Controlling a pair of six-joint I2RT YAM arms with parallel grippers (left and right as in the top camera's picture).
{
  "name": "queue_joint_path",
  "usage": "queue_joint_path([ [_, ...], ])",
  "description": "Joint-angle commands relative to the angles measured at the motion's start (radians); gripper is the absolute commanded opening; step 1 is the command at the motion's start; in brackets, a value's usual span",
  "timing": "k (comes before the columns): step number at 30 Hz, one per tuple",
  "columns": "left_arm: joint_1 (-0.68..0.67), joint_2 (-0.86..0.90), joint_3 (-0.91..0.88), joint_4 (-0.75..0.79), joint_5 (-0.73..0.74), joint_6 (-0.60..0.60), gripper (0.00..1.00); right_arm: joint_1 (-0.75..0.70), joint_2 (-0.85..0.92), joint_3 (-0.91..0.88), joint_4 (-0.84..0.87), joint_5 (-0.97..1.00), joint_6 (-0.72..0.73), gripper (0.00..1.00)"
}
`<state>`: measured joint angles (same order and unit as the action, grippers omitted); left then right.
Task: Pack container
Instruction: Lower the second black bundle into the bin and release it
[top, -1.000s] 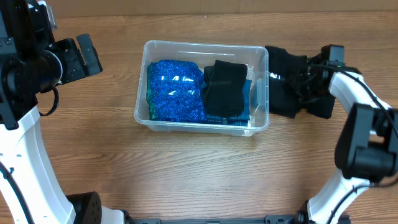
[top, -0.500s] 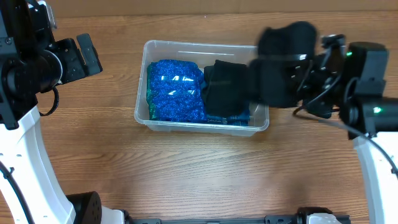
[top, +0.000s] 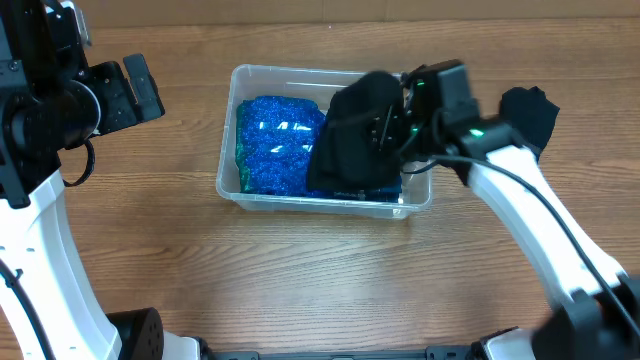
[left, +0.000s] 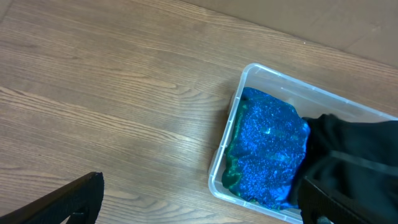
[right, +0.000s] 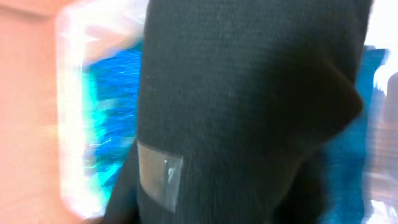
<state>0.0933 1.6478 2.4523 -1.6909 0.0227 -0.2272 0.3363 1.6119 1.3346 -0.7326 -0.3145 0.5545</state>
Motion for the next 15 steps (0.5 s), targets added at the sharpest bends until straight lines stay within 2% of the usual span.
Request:
queue_joint_path([
  [1, 0.005, 0.003, 0.002, 0.002, -0.007, 0.026, 1.00, -0.004, 0.114, 0.006, -0.060, 0.201, -0.014, 0.57],
  [6, 0.005, 0.003, 0.002, 0.002, -0.007, 0.026, 1.00, -0.045, 0.105, 0.027, -0.134, 0.245, -0.085, 0.58],
  [12, 0.005, 0.003, 0.002, 0.002, -0.007, 0.026, 1.00, -0.054, -0.001, 0.137, -0.233, 0.292, -0.144, 0.60],
  [13, 0.005, 0.003, 0.002, 0.002, -0.007, 0.026, 1.00, -0.050, -0.026, 0.158, -0.238, 0.297, -0.159, 0.65],
  [15, 0.005, 0.003, 0.002, 0.002, -0.007, 0.026, 1.00, -0.051, -0.054, 0.178, -0.238, 0.306, -0.166, 0.82],
])
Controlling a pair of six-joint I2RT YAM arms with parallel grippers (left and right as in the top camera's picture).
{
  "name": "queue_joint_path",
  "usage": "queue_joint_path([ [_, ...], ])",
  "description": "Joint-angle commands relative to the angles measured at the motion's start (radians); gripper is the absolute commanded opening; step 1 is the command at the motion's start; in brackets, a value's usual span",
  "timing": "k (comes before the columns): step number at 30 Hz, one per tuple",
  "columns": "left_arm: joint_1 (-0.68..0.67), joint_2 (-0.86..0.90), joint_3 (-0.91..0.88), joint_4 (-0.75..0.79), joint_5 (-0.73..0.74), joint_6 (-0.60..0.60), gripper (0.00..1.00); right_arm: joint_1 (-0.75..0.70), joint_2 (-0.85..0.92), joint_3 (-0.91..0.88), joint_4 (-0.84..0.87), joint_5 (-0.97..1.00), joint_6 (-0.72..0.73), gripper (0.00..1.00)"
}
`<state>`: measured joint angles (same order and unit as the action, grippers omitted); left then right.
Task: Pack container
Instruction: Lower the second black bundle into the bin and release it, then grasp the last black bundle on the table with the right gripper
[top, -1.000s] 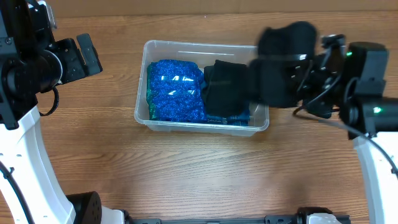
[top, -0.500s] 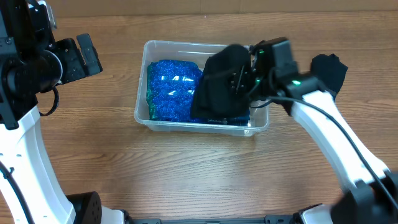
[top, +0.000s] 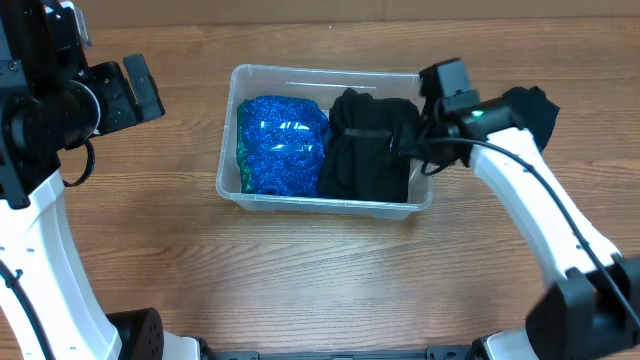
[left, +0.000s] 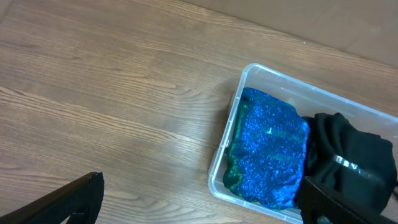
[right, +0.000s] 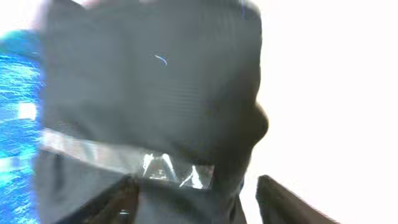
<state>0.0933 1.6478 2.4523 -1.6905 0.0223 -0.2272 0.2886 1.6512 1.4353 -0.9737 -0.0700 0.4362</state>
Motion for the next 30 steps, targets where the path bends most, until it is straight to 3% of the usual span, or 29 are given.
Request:
queue_joint_path([
  [1, 0.005, 0.003, 0.002, 0.001, -0.006, 0.026, 1.00, -0.011, -0.104, 0.084, 0.005, 0.070, -0.048, 0.89],
  [6, 0.005, 0.003, 0.002, 0.001, -0.006, 0.026, 1.00, -0.164, -0.120, 0.090, 0.027, 0.075, -0.043, 0.98],
  [16, 0.005, 0.003, 0.002, 0.001, -0.006, 0.026, 1.00, -0.657, 0.114, 0.090, 0.102, -0.173, -0.044, 1.00],
  [24, 0.005, 0.003, 0.002, 0.001, -0.006, 0.026, 1.00, -0.768, 0.381, 0.090, 0.212, -0.175, -0.131, 1.00],
  [30, 0.005, 0.003, 0.002, 0.001, -0.006, 0.026, 1.00, -0.782, 0.469, 0.090, 0.254, -0.189, -0.134, 1.00],
])
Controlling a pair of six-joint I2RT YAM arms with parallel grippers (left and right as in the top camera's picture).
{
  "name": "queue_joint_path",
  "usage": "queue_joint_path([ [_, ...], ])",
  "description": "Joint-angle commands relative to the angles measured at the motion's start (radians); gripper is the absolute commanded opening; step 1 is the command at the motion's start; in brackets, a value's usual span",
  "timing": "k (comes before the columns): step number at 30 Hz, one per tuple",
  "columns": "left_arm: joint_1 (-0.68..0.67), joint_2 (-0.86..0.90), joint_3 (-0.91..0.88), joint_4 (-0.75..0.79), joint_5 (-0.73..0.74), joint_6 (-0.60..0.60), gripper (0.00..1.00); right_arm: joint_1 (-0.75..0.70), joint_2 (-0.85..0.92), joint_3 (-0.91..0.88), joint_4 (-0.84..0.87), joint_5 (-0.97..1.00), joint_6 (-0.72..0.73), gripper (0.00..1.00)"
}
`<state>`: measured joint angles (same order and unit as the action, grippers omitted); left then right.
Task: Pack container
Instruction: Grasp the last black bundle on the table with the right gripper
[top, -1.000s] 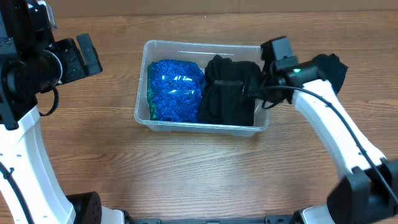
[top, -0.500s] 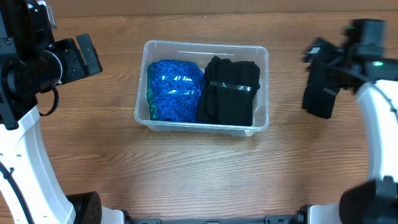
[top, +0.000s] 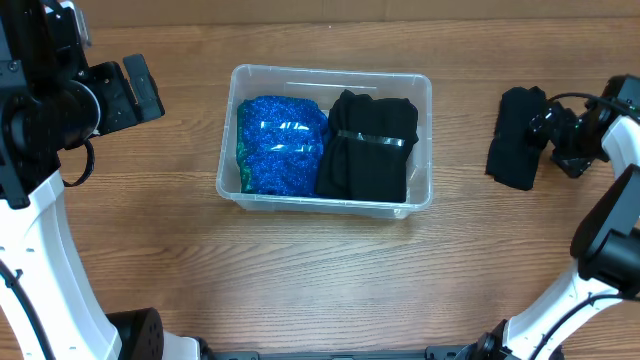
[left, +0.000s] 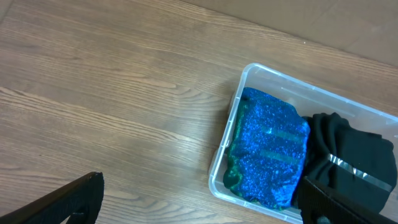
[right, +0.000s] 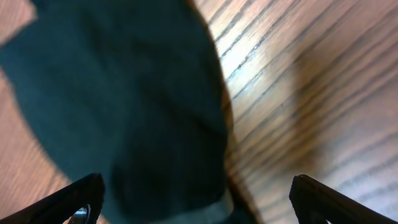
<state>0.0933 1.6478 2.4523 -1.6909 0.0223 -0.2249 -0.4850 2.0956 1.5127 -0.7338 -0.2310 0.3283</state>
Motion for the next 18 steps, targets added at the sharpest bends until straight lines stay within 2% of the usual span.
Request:
queue_joint_path([
  [1, 0.005, 0.003, 0.002, 0.002, -0.006, 0.023, 1.00, -0.005, 0.040, 0.013, 0.022, -0.070, -0.051, 1.00],
  [3, 0.005, 0.003, 0.002, 0.002, -0.006, 0.023, 1.00, 0.004, 0.063, 0.013, 0.030, -0.131, -0.072, 0.96],
  [5, 0.005, 0.003, 0.002, 0.002, -0.006, 0.023, 1.00, 0.014, 0.078, 0.013, 0.030, -0.142, -0.067, 0.85],
  [8, 0.005, 0.003, 0.002, 0.002, -0.006, 0.023, 1.00, 0.029, 0.084, 0.013, 0.024, -0.138, -0.067, 0.58],
  [9, 0.005, 0.003, 0.002, 0.002, -0.006, 0.023, 1.00, 0.030, 0.081, 0.014, 0.009, -0.142, -0.067, 0.42],
  [11, 0.005, 0.003, 0.002, 0.002, -0.006, 0.023, 1.00, 0.030, 0.073, 0.015, -0.024, -0.141, -0.067, 0.32],
  [13, 0.005, 0.003, 0.002, 0.002, -0.006, 0.023, 1.00, 0.030, 0.048, 0.015, -0.069, -0.142, -0.067, 0.25],
  [18, 0.005, 0.003, 0.002, 0.002, -0.006, 0.023, 1.00, 0.065, -0.122, 0.015, -0.164, -0.162, -0.067, 0.25],
])
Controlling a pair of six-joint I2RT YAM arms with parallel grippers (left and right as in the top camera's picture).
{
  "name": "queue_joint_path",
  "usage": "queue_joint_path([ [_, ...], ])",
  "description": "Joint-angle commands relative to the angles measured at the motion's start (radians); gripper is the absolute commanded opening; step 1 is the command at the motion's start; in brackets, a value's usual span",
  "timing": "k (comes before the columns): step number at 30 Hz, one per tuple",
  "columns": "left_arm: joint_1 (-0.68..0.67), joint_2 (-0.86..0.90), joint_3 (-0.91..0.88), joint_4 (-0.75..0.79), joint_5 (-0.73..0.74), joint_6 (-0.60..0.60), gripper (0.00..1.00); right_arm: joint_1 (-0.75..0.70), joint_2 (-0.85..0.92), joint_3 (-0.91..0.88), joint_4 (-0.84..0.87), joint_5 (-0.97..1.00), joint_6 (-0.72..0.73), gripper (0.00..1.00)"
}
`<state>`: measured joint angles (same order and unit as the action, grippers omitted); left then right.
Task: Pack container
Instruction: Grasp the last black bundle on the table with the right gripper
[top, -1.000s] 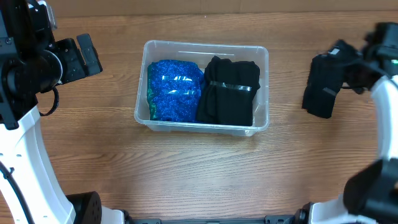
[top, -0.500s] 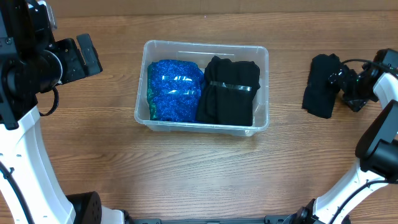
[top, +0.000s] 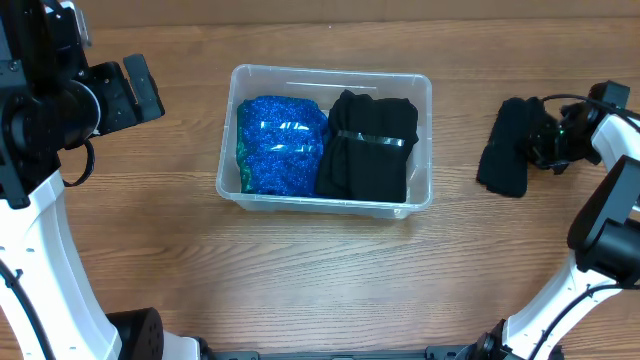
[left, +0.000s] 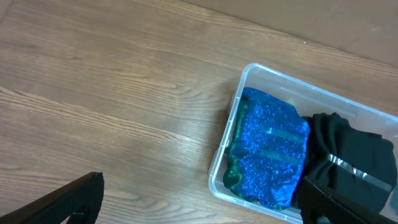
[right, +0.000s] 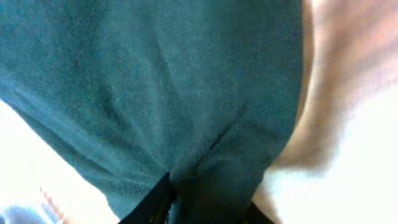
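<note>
A clear plastic container (top: 330, 72) stands mid-table. A glittery blue bundle (top: 280, 140) fills its left half and a black folded garment (top: 370, 150) with a clear tape band fills its right half. On the table's far right, my right gripper (top: 545, 140) is shut on a dark cloth (top: 503, 155). That dark teal cloth (right: 155, 81) fills the right wrist view, pinched at the right gripper (right: 205, 199). My left gripper (top: 135, 90) hangs open at the upper left, away from the container (left: 249, 71), with nothing between its fingers.
Wooden tabletop (top: 300, 280) all around the container. A cable runs by the right gripper at the table's right edge. The left arm's white link (top: 40, 230) stands along the left side.
My right gripper, which stood open around the dark cloth on the right of the table, is now shut on it. The cloth sits slightly further left. The left arm has not moved.
My right gripper held the black garment over the container's right half. Then the garment lay in the container beside the blue bundle, with the gripper still at it. Later the gripper was open at a second dark cloth on the table's right, and now it grips that cloth.
</note>
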<state>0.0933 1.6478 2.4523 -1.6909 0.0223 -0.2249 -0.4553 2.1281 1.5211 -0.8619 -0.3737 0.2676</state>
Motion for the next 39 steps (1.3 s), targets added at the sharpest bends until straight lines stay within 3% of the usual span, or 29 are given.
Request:
queue_joint_path([
  [1, 0.005, 0.003, 0.002, 0.002, -0.006, 0.023, 1.00, 0.048, -0.192, 0.006, -0.048, -0.035, -0.006, 0.24],
  [10, 0.005, 0.003, 0.002, 0.002, -0.007, 0.023, 1.00, 0.352, -0.623, 0.006, -0.132, -0.206, 0.034, 0.25],
  [17, 0.005, 0.003, 0.002, 0.002, -0.006, 0.023, 1.00, 0.649, -0.658, 0.003, -0.028, -0.193, 0.225, 0.24],
  [19, 0.005, 0.003, 0.002, 0.002, -0.006, 0.023, 1.00, 0.707, -0.641, 0.003, -0.009, -0.113, 0.255, 0.25],
  [21, 0.005, 0.003, 0.002, 0.002, -0.007, 0.023, 1.00, 0.718, -0.637, 0.003, -0.021, -0.014, 0.260, 0.31],
  [25, 0.005, 0.003, 0.002, 0.002, -0.006, 0.023, 1.00, 0.660, -0.637, 0.003, -0.064, 0.173, 0.259, 0.57],
  [26, 0.005, 0.003, 0.002, 0.002, -0.006, 0.023, 1.00, 0.587, -0.635, 0.003, -0.079, 0.178, 0.245, 0.79],
  [27, 0.005, 0.003, 0.002, 0.002, -0.006, 0.023, 1.00, 0.564, -0.634, 0.003, -0.085, 0.171, 0.234, 0.83],
  [34, 0.005, 0.003, 0.002, 0.002, -0.007, 0.023, 1.00, 0.467, -0.571, -0.024, -0.169, 0.214, 0.121, 1.00],
  [39, 0.005, 0.003, 0.002, 0.002, -0.006, 0.023, 1.00, 0.465, -0.449, -0.058, -0.158, 0.265, 0.121, 0.97],
])
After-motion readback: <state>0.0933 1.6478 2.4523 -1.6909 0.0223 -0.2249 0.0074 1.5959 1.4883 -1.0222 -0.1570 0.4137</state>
